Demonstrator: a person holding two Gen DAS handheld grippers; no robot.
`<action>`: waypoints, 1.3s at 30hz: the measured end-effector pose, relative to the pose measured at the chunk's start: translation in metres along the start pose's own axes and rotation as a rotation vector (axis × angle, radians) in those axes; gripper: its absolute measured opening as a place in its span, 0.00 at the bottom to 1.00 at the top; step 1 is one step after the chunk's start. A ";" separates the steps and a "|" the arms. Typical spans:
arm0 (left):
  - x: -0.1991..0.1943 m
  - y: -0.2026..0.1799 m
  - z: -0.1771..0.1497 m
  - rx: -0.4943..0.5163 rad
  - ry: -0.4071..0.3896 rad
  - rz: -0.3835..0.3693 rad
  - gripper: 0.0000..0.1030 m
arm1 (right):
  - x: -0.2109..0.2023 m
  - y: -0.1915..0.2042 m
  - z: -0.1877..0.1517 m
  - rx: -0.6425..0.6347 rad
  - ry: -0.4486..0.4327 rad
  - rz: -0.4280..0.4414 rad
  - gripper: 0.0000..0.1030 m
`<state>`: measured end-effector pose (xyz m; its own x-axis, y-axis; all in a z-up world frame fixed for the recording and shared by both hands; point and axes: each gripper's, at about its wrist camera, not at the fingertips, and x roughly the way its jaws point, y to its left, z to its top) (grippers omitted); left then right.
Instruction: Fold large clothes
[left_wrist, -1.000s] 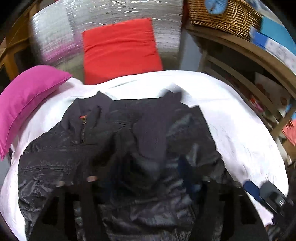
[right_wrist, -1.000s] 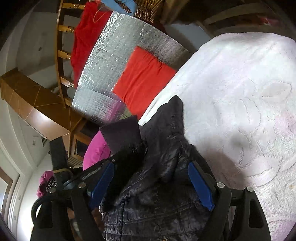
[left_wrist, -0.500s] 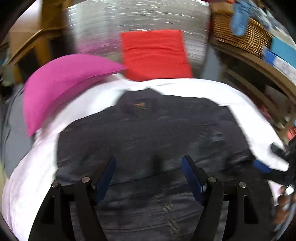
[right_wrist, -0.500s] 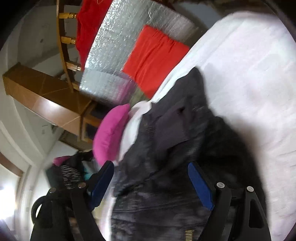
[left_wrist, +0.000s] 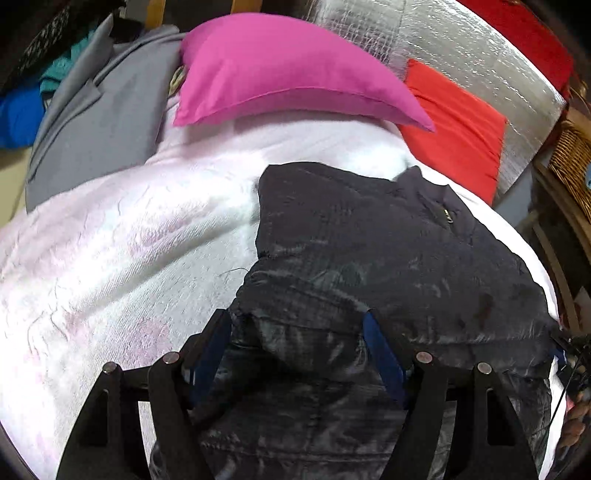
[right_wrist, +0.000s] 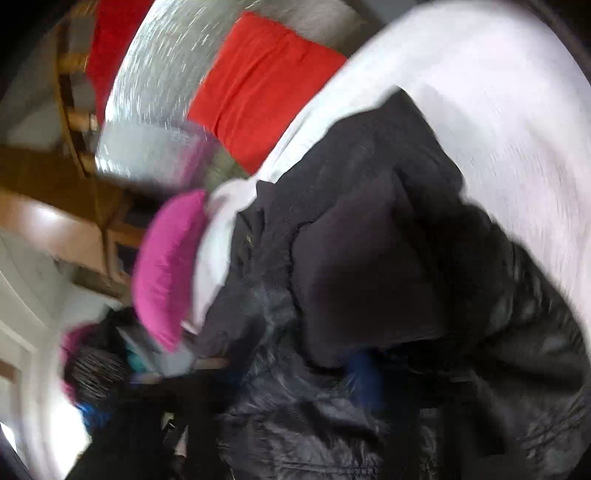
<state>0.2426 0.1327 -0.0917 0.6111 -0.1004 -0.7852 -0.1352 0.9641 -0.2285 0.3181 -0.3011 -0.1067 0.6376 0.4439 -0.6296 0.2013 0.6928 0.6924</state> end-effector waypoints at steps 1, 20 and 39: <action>0.001 0.002 0.000 -0.005 -0.002 -0.004 0.72 | -0.011 0.023 0.004 -0.098 -0.041 -0.038 0.12; 0.020 -0.064 0.013 0.207 -0.006 0.114 0.73 | -0.038 0.017 0.001 -0.237 -0.137 -0.199 0.64; 0.058 -0.128 -0.017 0.424 -0.038 0.175 0.81 | 0.074 0.075 -0.048 -0.678 -0.012 -0.424 0.67</action>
<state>0.2821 -0.0005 -0.1175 0.6370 0.0748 -0.7673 0.0872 0.9819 0.1681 0.3450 -0.1891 -0.1179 0.6168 0.0619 -0.7847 -0.0654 0.9975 0.0273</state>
